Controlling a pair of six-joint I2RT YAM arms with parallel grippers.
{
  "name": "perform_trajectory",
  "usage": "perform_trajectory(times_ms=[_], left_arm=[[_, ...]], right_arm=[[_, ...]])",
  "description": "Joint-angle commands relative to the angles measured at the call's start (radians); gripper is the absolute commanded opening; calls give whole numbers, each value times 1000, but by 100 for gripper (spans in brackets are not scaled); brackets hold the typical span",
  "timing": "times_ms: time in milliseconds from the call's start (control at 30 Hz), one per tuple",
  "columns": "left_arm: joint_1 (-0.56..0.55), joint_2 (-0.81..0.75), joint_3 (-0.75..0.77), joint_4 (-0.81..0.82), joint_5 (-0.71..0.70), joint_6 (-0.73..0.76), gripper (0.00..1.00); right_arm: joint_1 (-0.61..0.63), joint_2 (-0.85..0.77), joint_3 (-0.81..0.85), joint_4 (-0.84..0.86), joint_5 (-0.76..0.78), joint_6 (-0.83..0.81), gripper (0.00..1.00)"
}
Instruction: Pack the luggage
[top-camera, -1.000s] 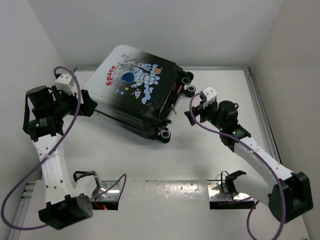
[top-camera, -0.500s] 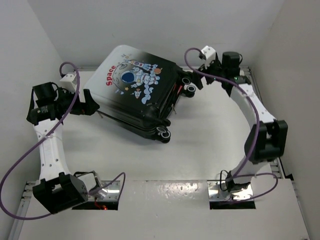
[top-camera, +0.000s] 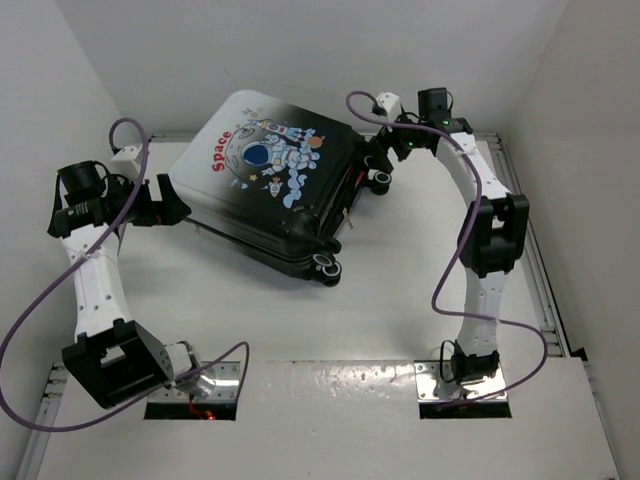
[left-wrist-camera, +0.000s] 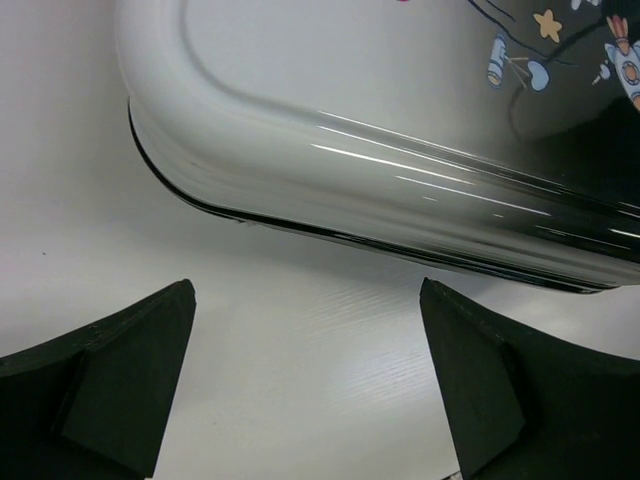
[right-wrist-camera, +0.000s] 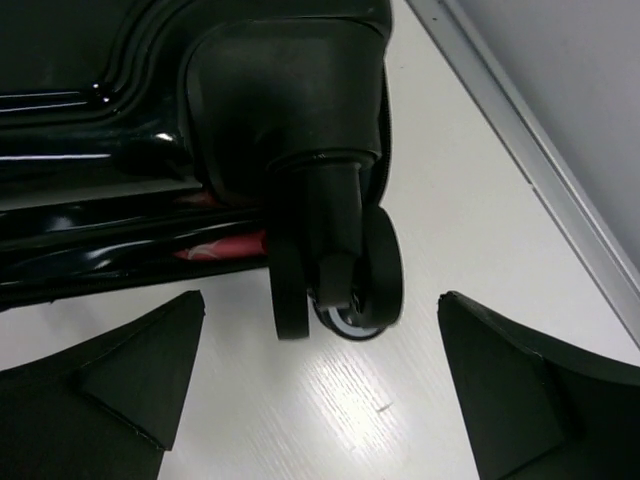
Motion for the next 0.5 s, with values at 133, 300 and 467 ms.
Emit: perform_trajectory(times_ms=[133,300,467], left_arm=[[60,44,38,18,49,-3,99],[90,53,20,18,49,-3,99],[100,63,20,18,58,-3,99]], right_arm=[[50,95,126,43,29,-35,100],[72,179,191,58,70,-58,95],[78,183,194,50,94,-87,63]])
